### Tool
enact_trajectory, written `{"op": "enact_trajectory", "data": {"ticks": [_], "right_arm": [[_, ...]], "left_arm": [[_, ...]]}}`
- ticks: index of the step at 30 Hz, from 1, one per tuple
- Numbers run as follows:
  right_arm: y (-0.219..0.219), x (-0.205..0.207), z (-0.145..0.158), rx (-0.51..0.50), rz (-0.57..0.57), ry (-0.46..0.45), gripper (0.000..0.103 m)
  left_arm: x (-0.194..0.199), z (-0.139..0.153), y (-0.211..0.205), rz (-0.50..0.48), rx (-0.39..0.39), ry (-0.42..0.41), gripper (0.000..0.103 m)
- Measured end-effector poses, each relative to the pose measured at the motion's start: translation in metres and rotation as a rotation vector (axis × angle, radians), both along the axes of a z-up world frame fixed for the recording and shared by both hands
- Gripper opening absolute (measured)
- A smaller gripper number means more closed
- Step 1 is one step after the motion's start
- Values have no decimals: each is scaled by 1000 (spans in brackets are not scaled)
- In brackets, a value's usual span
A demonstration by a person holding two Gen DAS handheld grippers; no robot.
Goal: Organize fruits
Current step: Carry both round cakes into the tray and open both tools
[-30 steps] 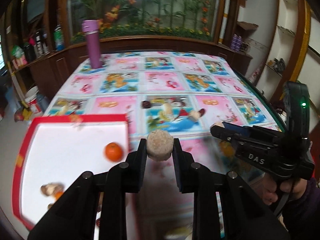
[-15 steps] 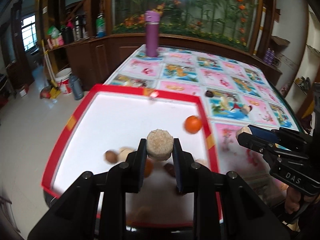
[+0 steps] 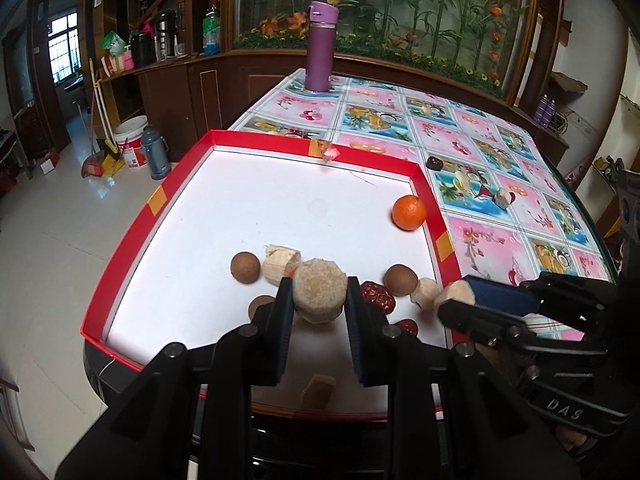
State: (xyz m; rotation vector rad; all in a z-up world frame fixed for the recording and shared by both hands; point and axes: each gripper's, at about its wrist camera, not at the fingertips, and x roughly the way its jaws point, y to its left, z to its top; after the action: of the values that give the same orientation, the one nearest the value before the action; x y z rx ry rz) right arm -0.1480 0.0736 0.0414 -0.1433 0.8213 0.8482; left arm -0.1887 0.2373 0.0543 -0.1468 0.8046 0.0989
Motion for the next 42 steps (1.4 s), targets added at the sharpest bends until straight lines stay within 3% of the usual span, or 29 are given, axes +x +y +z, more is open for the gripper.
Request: {"op": "enact_trajectory", "data": {"ticks": [12, 42], "right_arm": [[7, -10, -14, -20, 42, 40, 24], [9, -10, -10, -19, 20, 6, 25]], "left_arm": [[5, -7, -3, -4, 10, 27, 27], [8, -15, -14, 22, 57, 73, 27]]}}
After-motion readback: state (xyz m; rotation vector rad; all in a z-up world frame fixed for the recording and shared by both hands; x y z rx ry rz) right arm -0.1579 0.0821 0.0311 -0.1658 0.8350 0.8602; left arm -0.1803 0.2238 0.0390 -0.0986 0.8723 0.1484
